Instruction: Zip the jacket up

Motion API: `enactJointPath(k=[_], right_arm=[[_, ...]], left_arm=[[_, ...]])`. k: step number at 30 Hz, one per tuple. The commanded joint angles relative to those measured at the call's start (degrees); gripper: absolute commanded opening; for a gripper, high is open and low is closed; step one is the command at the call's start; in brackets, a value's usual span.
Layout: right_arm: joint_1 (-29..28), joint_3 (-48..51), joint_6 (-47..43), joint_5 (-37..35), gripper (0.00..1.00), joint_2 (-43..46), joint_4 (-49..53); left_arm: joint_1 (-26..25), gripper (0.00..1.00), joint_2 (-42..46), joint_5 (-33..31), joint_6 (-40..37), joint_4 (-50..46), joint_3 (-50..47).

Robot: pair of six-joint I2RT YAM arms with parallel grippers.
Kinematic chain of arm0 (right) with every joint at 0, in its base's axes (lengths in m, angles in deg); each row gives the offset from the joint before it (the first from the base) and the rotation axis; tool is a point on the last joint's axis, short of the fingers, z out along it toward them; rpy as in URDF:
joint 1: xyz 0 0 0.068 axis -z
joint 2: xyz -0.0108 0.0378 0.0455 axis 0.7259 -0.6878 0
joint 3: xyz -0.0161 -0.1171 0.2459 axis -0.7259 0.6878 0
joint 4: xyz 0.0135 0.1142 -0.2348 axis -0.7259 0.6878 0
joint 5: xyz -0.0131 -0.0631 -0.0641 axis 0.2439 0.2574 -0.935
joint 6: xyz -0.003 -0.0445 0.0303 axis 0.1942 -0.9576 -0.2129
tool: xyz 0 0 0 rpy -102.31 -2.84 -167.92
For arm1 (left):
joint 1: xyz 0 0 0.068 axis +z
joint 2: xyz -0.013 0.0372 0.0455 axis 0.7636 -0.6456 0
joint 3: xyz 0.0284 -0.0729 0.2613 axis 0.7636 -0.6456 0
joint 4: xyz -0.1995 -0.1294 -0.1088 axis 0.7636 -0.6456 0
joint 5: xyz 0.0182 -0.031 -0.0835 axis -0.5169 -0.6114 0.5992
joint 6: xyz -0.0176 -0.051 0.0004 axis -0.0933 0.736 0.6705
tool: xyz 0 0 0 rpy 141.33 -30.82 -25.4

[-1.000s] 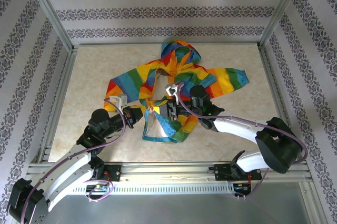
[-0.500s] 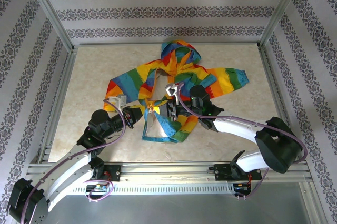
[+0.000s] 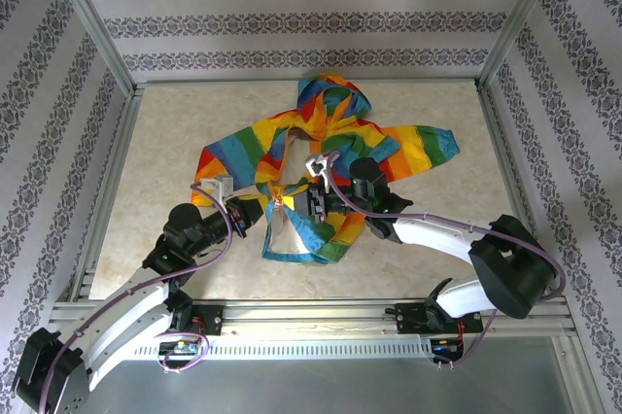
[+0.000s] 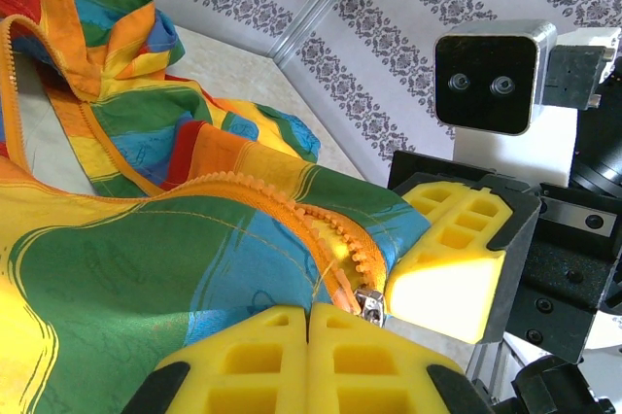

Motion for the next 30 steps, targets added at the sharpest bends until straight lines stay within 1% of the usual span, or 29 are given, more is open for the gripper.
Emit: enactJointPath(k=[1, 14, 22, 30], right_arm=[[-0.34, -1.59, 0.48, 1.61, 0.00, -0.66, -2.62], [-0.14, -2.51, 2.21, 1.62, 0.00, -1.62, -3.28], [0.10, -2.65, 3.72, 2.10, 0.00, -1.78, -3.32], [0.56, -3.00, 4.12, 3.33, 0.00, -1.70, -2.45]], left_arm=[[0.58, 0.00, 0.04, -0.08, 0.27, 3.60, -0.34], [0.59, 0.00, 0.21, 0.55, 0.10, 3.19, -0.79], [0.54, 0.00, 0.13, 0.84, -1.65, 2.68, -1.31], [0.58, 0.00, 0.30, 2.54, -3.50, 1.37, -1.15]])
